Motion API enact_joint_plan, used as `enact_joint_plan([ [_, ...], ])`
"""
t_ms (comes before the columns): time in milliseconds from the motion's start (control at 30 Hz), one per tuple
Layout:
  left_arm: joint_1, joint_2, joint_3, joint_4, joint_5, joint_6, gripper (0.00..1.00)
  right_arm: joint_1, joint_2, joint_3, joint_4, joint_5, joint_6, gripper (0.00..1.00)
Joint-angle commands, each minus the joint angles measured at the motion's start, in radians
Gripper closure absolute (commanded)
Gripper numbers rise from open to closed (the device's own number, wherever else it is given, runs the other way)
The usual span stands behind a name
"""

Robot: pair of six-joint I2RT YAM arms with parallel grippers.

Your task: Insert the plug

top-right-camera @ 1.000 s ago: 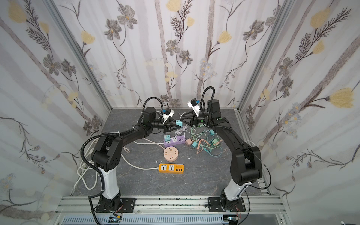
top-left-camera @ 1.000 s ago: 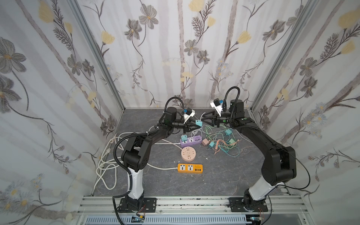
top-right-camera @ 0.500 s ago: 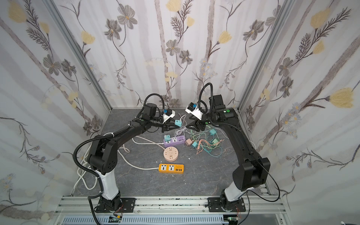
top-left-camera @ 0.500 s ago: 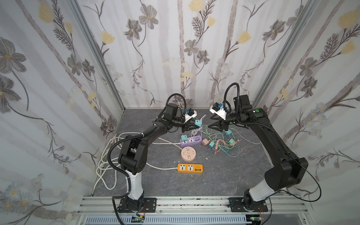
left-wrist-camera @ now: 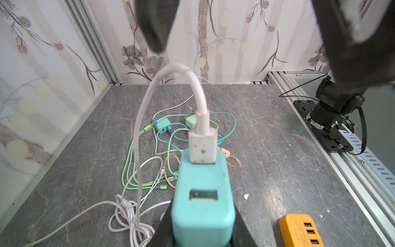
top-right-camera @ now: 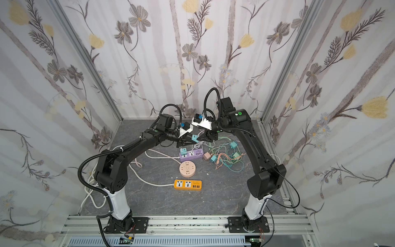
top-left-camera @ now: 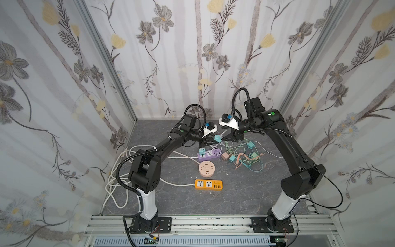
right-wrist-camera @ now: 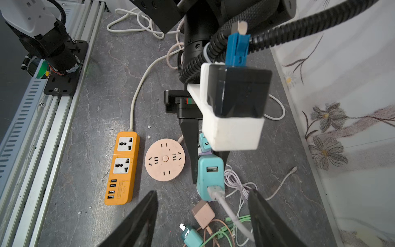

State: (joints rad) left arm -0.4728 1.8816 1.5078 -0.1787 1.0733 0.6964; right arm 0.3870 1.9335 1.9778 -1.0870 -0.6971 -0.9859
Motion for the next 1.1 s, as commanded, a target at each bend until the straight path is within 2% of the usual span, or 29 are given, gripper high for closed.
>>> enact_joint_plan([
  [0, -0.001, -0.026, -0.007, 0.031, 0.018, 0.01, 1.0, 0.006, 0.044, 0.034, -0.03, 0.011, -0.046, 0.33],
  [200, -0.003, -0.046, -0.022, 0.061, 0.041, -0.005, 1.0, 0.014, 0.09, 0.065, -0.069, 0.05, -0.059, 0.38],
  [267, -0.002, -0.054, -0.036, 0.107, 0.062, -0.031, 1.0, 0.013, 0.101, 0.065, -0.076, 0.059, -0.056, 0.44],
  [400, 0.002, -0.061, -0.09, 0.317, 0.123, -0.189, 1.0, 0.015, 0.117, 0.064, -0.086, 0.044, -0.05, 0.59],
  [600, -0.001, -0.051, -0.077, 0.305, 0.12, -0.203, 1.0, 0.015, 0.118, 0.067, -0.072, -0.011, -0.036, 0.79],
  [667, -0.001, -0.049, -0.074, 0.293, 0.117, -0.199, 0.9, 0.013, 0.113, 0.066, -0.068, -0.03, -0.033, 0.83],
  [733, 0.002, -0.046, -0.082, 0.289, 0.123, -0.199, 0.66, 0.01, 0.104, 0.066, -0.06, -0.054, -0.026, 0.87],
  [767, 0.005, -0.045, -0.087, 0.292, 0.129, -0.204, 0.61, 0.008, 0.1, 0.067, -0.057, -0.066, -0.024, 0.87],
  [867, 0.015, -0.05, -0.121, 0.388, 0.139, -0.28, 0.6, -0.004, 0.088, 0.067, -0.053, -0.103, -0.017, 0.88],
  [1000, 0.029, -0.059, -0.217, 0.764, 0.167, -0.543, 0.6, -0.027, 0.069, 0.059, -0.048, -0.205, -0.01, 0.88],
  [1067, 0.03, -0.048, -0.232, 0.884, 0.172, -0.634, 0.61, -0.034, 0.062, 0.056, -0.044, -0.252, -0.003, 0.88],
])
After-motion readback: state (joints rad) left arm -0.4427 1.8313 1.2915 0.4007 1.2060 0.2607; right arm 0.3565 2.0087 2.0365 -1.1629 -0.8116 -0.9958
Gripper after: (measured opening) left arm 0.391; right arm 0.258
